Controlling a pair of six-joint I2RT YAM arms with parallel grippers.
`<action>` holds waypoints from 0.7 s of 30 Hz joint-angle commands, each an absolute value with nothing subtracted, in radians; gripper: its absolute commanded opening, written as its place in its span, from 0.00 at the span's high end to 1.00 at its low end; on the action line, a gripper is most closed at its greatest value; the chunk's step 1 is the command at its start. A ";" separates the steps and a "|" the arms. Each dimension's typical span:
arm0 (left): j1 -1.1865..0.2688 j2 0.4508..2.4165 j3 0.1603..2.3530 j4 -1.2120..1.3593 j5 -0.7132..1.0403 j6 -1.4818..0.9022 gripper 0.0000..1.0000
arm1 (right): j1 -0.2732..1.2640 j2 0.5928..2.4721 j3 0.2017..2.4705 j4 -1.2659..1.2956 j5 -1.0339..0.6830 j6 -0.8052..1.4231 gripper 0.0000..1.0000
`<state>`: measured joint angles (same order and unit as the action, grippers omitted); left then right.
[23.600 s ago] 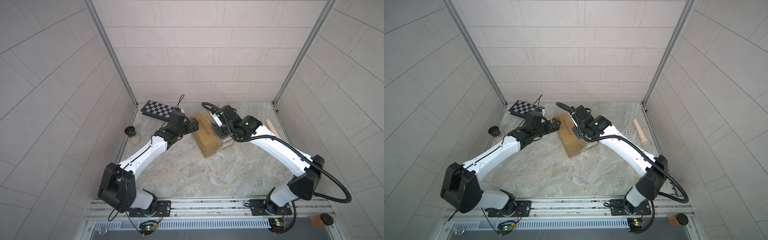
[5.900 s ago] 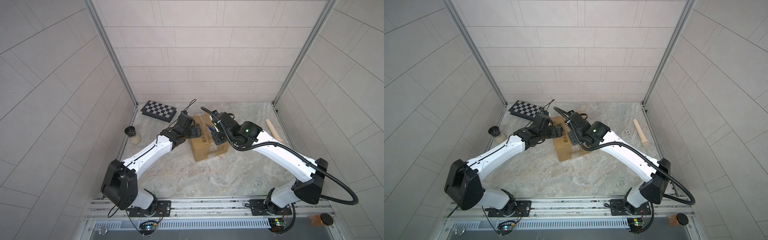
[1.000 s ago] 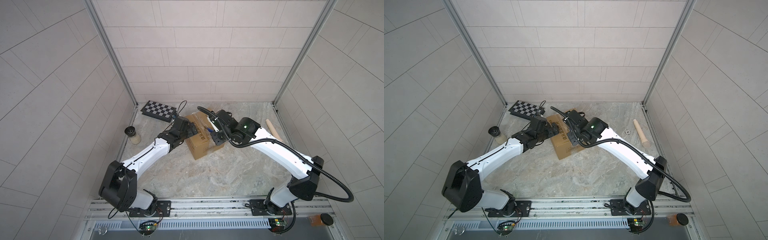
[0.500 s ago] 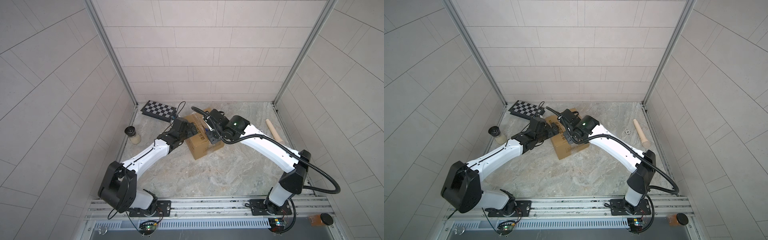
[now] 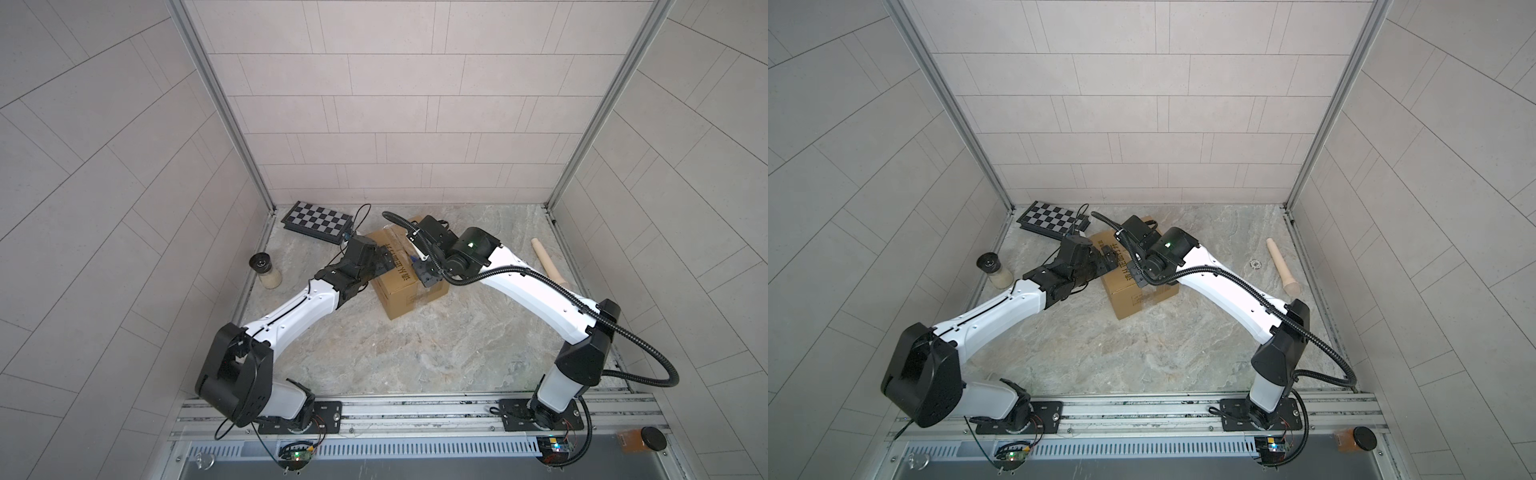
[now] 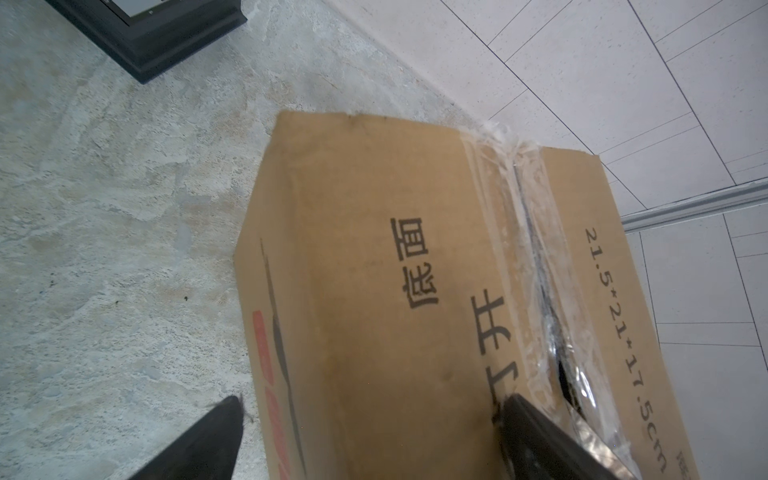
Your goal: Unpack the express box
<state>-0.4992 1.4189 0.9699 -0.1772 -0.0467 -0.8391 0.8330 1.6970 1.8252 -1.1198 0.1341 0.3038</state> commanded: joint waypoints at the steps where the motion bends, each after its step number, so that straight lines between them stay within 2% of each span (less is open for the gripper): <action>1: -0.494 1.466 0.917 -0.380 -0.110 -0.824 0.00 | 0.846 1.647 1.839 -1.353 0.060 0.307 1.00; 9: -0.494 1.464 0.914 -0.350 -0.116 -0.821 0.00 | 0.856 1.614 1.814 -1.390 0.062 0.334 1.00; 13: -0.493 1.461 0.916 -0.336 -0.109 -0.822 0.00 | 0.856 1.605 1.779 -1.325 0.063 0.303 1.00; 21: -0.493 1.418 0.874 -0.186 0.024 -0.823 0.00 | 0.836 1.702 1.879 -1.259 0.021 0.245 1.00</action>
